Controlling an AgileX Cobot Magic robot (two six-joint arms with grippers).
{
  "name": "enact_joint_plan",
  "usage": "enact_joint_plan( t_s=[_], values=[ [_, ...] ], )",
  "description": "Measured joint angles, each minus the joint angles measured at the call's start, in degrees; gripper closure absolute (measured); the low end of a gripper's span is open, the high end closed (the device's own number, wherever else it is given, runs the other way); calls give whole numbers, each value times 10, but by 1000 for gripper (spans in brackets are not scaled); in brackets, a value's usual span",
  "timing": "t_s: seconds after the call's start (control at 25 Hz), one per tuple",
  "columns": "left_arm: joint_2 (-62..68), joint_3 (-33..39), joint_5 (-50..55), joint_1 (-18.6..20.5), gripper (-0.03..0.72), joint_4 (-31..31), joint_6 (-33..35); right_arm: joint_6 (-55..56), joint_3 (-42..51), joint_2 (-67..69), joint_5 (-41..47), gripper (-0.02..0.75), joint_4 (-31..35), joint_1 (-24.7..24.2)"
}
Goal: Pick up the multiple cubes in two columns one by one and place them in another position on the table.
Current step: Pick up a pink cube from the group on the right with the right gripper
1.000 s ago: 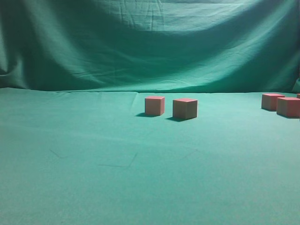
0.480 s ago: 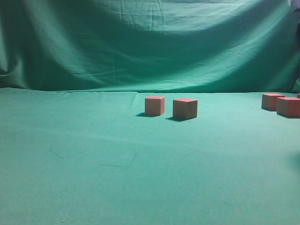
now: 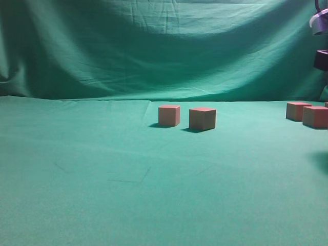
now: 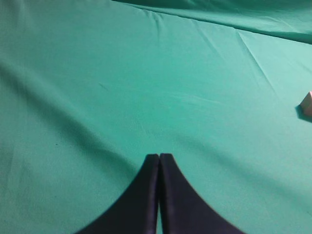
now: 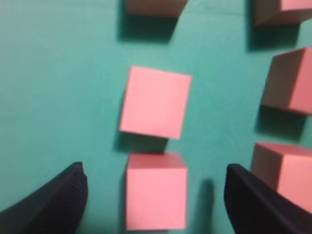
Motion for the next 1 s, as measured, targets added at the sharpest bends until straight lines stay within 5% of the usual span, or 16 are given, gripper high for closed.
enact_joint_plan(
  t_s=[0.36,0.64,1.0],
  values=[
    [0,0,0,0,688,0,0,-6,0,28,-9,163,5,-7],
    [0,0,0,0,688,0,0,-8,0,36,-11,478,6,-7],
    [0,0,0,0,688,0,0,-68,-99,29,163,476,61,1]
  ],
)
